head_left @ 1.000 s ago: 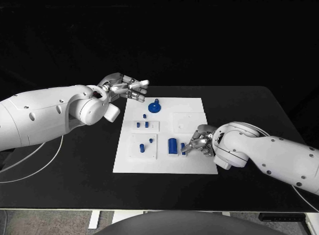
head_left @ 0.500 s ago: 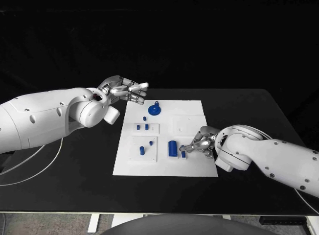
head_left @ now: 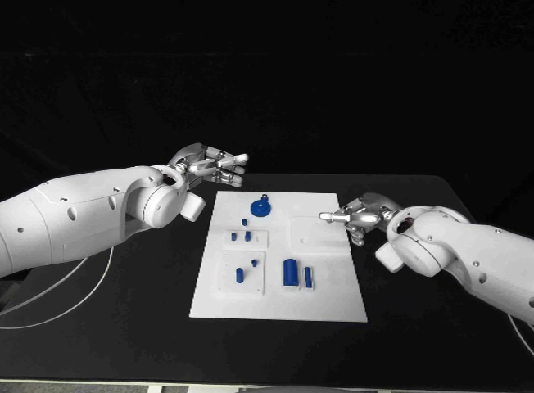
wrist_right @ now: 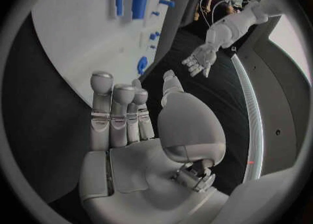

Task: Assemble the parts on the task board

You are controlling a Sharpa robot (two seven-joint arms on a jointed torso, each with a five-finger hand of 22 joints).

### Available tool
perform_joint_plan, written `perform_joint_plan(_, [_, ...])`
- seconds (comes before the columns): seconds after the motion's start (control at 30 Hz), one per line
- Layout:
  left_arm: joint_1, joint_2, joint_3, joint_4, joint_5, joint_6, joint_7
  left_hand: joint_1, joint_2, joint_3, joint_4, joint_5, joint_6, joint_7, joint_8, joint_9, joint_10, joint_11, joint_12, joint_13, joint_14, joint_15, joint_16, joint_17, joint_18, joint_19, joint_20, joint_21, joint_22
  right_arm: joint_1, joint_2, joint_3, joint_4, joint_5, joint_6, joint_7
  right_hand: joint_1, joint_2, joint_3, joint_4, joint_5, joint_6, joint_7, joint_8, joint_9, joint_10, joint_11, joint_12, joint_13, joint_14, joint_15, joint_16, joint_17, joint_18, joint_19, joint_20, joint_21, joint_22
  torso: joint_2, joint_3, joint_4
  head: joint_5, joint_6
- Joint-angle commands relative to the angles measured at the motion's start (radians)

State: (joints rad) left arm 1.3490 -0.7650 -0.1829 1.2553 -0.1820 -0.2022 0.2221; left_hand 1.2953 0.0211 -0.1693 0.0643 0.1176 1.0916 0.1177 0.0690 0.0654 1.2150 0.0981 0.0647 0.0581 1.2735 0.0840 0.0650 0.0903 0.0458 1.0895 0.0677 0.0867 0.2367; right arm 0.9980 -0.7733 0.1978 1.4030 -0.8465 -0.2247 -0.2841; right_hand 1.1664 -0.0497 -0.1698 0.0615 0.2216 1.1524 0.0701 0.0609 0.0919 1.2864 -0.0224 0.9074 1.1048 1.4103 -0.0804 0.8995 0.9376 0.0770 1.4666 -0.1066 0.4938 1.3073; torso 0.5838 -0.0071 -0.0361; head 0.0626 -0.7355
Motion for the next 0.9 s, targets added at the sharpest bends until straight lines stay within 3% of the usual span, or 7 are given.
perform_joint_plan(0.03, [0.002,0.012,0.001,-0.023,0.068,-0.034,0.059,0.010,0.012,0.000,-0.015,0.010,0.006,-0.001,-0.002,0.000,0.004,-0.001,-0.003,0.001,-0.017,0.001,-0.003,-0.004,-0.018,-0.008,0.001,-0.005,-0.003,0.021,0.009,0.005,-0.068,0.167,-0.061,0.284,0.008,0.031,-0.024,-0.053,0.026,-0.003,0.001,0.002,-0.001,-0.063,0.005,-0.171,-0.147,-0.041,0.009,-0.095,-0.074,0.019,-0.022,0.015,-0.243,-0.062,-0.019,-0.0020,-0.0033,0.011,0.020])
perform_joint_plan(0.63, [-0.003,0.131,0.002,-0.238,0.221,-0.054,0.146,0.027,0.031,-0.003,-0.057,0.036,-0.062,-0.026,-0.009,-0.005,-0.136,-0.001,-0.007,-0.001,-0.250,0.017,-0.005,-0.029,0.137,-0.152,0.179,-0.017,-0.123,0.077,0.120,0.018,-0.405,0.416,0.018,0.537,0.074,0.145,0.069,-0.229,0.048,-0.126,0.054,0.001,-0.030,-0.245,0.155,-0.847,-1.047,-0.353,0.211,-0.838,-0.877,0.090,-0.509,0.308,-0.417,-1.240,-0.037,0.0142,-0.0184,0.028,0.102])
perform_joint_plan(0.67, [-0.002,0.122,0.001,-0.223,0.156,-0.044,0.089,-0.372,-0.021,0.169,-0.064,-0.118,-0.376,-0.118,-0.069,-0.065,-0.457,-0.098,-0.065,-0.058,-0.554,-0.084,-0.065,-0.090,-0.046,-1.090,-0.068,-0.087,-0.237,0.076,0.113,0.016,-0.391,0.340,-0.018,0.457,-0.295,0.050,0.170,-0.062,-0.222,-0.430,-0.070,-0.061,-0.092,-0.554,0.022,-0.907,-1.105,-0.667,0.080,-0.900,-0.938,-0.077,-1.467,0.107,-0.494,-1.307,-0.037,0.0083,-0.0160,0.028,0.087])
perform_joint_plan(0.73, [-0.005,0.120,0.003,-0.217,0.156,-0.050,0.091,-0.418,-0.021,0.169,-0.064,-0.118,-1.092,-0.118,-0.069,-0.065,-0.500,-0.098,-0.065,-0.058,-1.274,-0.084,-0.065,-0.090,-0.046,-1.090,-0.068,-0.087,-0.237,0.075,0.112,0.014,-0.385,0.346,-0.024,0.461,-0.345,0.050,0.170,-0.062,-0.222,-1.152,-0.070,-0.061,-0.092,-1.286,0.022,-0.907,-1.105,-0.710,0.080,-0.900,-0.938,-0.077,-1.467,0.107,-0.494,-1.307,-0.037,0.0083,-0.0144,0.025,0.089])
perform_joint_plan(0.77, [-0.008,0.119,0.005,-0.211,0.156,-0.055,0.093,-0.451,-0.021,0.169,-0.064,-0.118,-1.092,-0.118,-0.069,-0.065,-1.215,-0.098,-0.065,-0.058,-1.274,-0.084,-0.065,-0.090,-0.046,-1.090,-0.068,-0.087,-0.237,0.075,0.111,0.012,-0.379,0.351,-0.029,0.465,-0.376,0.050,0.170,-0.062,-0.222,-1.152,-0.070,-0.061,-0.092,-1.286,0.022,-0.907,-1.105,-1.410,0.080,-0.900,-0.938,-0.077,-1.467,0.107,-0.494,-1.307,-0.038,0.0083,-0.0127,0.022,0.090])
perform_joint_plan(0.87, [-0.025,0.112,0.015,-0.182,0.158,-0.084,0.105,-0.541,-0.021,0.169,-0.064,-0.118,-1.092,-0.118,-0.069,-0.065,-1.215,-0.098,-0.065,-0.058,-1.274,-0.084,-0.065,-0.090,-0.046,-1.090,-0.068,-0.087,-0.237,0.074,0.105,0.001,-0.350,0.377,-0.057,0.483,-0.460,0.050,0.170,-0.062,-0.222,-1.152,-0.070,-0.061,-0.092,-1.286,0.022,-0.907,-1.105,-1.410,0.080,-0.900,-0.938,-0.077,-1.467,0.107,-0.494,-1.307,-0.038,0.0081,-0.0042,0.007,0.098])
perform_joint_plan(0.9, [-0.036,0.106,0.022,-0.161,0.159,-0.104,0.113,-0.578,-0.021,0.169,-0.064,-0.118,-1.092,-0.118,-0.069,-0.065,-1.215,-0.098,-0.065,-0.058,-1.274,-0.084,-0.065,-0.090,-0.046,-1.090,-0.068,-0.087,-0.237,0.073,0.100,-0.007,-0.329,0.396,-0.077,0.496,-1.166,0.050,0.170,-0.062,-0.222,-1.152,-0.070,-0.061,-0.092,-1.286,0.022,-0.907,-1.105,-1.410,0.080,-0.900,-0.938,-0.077,-1.467,0.107,-0.494,-1.307,-0.038,0.0079,0.0018,-0.003,0.104])
